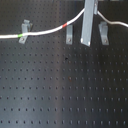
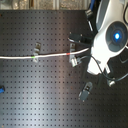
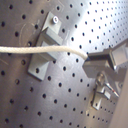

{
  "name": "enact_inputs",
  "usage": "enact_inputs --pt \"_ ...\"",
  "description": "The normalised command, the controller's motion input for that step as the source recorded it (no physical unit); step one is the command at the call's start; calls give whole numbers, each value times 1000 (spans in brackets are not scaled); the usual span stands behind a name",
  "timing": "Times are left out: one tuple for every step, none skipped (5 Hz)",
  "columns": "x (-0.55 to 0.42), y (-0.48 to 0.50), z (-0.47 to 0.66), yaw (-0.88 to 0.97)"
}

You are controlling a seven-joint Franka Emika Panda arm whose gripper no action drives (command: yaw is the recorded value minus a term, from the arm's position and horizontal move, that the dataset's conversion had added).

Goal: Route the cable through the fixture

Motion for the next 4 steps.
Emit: enact_inputs --pt "43 125 212 0" --pt "-152 48 748 0" --pt "22 444 608 11" --pt "174 542 287 180"
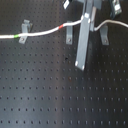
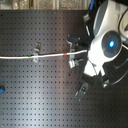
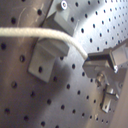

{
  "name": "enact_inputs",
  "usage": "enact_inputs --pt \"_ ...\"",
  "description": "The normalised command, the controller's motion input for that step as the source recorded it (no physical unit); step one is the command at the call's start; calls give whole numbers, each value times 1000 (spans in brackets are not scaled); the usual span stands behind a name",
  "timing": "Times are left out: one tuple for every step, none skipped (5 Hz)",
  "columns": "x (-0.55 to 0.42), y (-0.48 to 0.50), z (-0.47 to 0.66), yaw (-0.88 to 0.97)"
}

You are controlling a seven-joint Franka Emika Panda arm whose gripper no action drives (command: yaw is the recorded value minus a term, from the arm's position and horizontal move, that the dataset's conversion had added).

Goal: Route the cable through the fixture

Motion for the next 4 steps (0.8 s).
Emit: enact_inputs --pt "31 92 382 63" --pt "1 11 293 37" --pt "22 50 531 103" --pt "-6 77 415 434"
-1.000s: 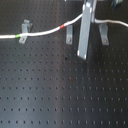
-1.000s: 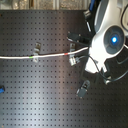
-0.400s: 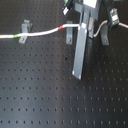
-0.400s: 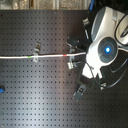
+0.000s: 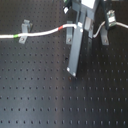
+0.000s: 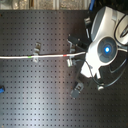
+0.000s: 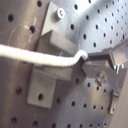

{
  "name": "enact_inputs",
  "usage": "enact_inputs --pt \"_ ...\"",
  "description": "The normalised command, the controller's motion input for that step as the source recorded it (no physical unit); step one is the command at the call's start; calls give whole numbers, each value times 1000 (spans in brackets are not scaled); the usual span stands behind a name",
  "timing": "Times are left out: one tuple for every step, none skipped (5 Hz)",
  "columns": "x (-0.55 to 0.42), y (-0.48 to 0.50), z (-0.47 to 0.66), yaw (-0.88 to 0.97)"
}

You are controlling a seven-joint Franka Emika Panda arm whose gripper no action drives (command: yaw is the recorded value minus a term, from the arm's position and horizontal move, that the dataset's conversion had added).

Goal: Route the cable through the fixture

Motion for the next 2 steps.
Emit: enact_inputs --pt "-219 126 28 586" --pt "-8 -10 0 0"
